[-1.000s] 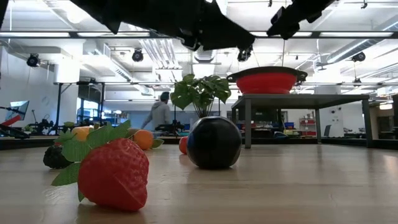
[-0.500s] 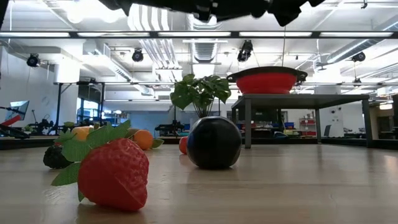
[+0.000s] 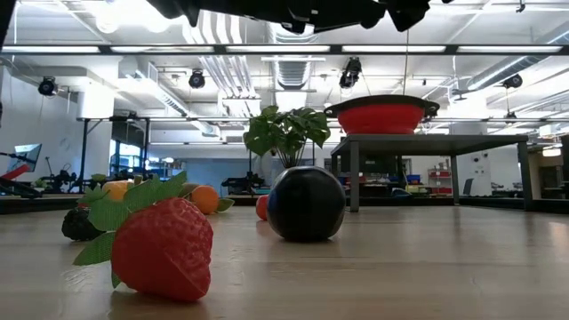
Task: Pick & Place Fruit
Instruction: Put the plum into the red strainer bowl on the shelf
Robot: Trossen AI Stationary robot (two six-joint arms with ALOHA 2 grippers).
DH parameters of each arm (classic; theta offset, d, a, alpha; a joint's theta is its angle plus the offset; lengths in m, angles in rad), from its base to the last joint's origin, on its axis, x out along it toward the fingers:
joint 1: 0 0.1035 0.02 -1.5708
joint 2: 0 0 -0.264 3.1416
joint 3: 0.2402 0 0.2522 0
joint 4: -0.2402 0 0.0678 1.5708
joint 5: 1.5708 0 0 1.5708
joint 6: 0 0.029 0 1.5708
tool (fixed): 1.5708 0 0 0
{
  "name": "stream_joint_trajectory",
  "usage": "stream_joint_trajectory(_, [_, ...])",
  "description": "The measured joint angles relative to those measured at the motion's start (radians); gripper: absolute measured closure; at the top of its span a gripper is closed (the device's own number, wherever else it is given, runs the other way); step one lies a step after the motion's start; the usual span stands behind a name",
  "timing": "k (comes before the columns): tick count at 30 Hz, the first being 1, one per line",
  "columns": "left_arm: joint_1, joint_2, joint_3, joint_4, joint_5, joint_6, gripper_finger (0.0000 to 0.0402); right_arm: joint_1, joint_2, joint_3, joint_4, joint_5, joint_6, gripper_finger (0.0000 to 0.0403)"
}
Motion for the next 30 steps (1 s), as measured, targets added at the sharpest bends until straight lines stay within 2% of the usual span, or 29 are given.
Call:
stream_joint_trajectory(11, [0.015,0.0,0.0,0.033,0.031,0.017,0.0267,0.0,0.0,0.0,0.024,0.001,-0.007,0.0299])
stream_joint_trajectory(22, [0.017,0.0,0.011,0.033,0.031,0.034,0.0274,0.0,0.0,0.001,0.048,0.003,-0.024,0.0354])
stream_joint_trajectory(30, [0.018,0.0,0.011,0.04,0.031,0.044,0.027,0.0,0.0,0.001,0.044,0.004,-0.031,0.0376])
